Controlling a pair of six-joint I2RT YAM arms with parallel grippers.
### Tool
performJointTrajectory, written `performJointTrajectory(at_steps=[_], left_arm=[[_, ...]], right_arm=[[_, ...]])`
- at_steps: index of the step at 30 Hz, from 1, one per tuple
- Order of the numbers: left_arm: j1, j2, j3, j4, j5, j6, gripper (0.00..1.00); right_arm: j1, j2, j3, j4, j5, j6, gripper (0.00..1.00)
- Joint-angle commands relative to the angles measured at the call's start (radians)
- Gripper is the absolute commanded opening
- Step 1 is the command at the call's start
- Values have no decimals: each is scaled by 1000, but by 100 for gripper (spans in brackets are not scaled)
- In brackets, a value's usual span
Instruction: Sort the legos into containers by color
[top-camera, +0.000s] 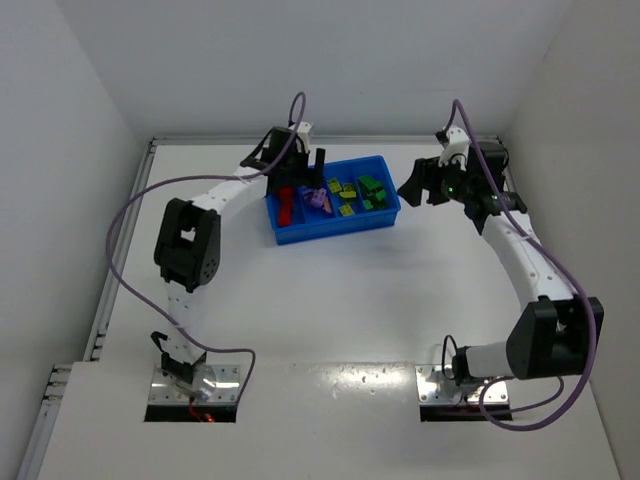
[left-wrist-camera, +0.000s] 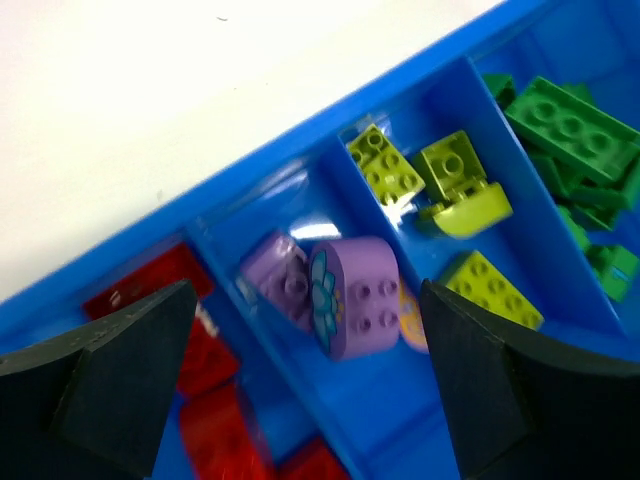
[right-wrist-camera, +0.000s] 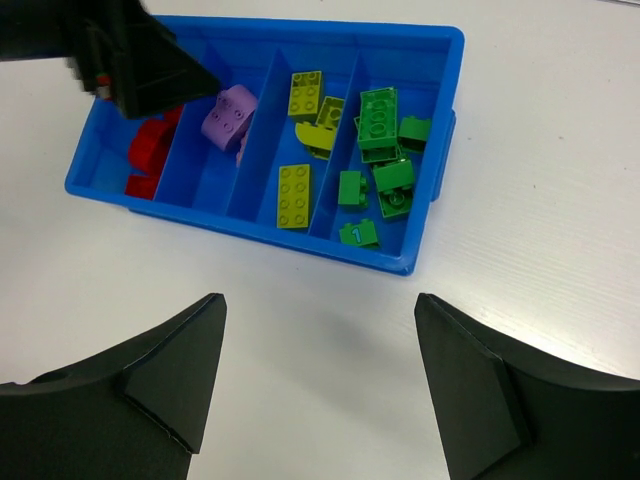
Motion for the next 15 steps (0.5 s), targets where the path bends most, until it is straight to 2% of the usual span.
performJointTrajectory(at_steps=[1, 4, 8, 12, 15], left_arm=[[-6, -260, -39, 6, -11, 1, 100], [26, -427, -119, -18, -5, 69, 100], [139, -536, -182, -136, 21, 136, 100], [317, -624, -383, -149, 23, 188, 100], [399, -658, -517, -128, 44, 207, 100]], right_arm=[[-22, -5, 38, 30, -24, 2, 77], [-62, 31, 77, 30, -14, -7, 77], [-125, 159, 145, -2, -89, -29, 77], [-165, 303, 188, -13, -103, -93, 77], [-196, 372, 204, -27, -84, -155, 77]])
